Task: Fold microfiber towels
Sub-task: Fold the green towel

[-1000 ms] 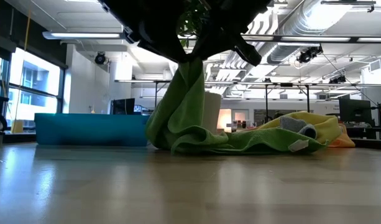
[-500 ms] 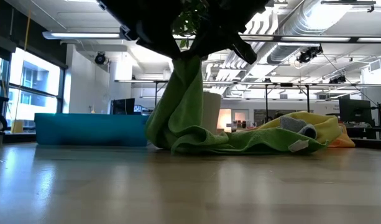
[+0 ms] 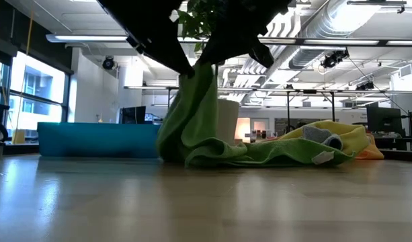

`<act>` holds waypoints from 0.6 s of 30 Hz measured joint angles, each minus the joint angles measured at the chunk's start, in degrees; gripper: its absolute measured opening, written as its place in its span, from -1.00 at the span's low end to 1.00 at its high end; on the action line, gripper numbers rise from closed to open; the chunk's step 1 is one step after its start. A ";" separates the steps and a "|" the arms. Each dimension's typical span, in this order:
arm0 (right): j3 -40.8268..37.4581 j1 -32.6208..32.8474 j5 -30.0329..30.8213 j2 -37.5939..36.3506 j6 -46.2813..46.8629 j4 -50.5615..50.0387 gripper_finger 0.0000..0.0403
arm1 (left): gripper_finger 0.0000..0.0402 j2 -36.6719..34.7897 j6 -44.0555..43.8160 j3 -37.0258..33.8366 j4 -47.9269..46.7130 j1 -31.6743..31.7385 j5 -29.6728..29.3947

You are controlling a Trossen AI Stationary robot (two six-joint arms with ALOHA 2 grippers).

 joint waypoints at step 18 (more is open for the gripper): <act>0.11 4.36 4.97 2.16 -19.18 0.41 -0.41 | -1.00 -21.37 0.03 -0.02 -23.14 5.16 4.36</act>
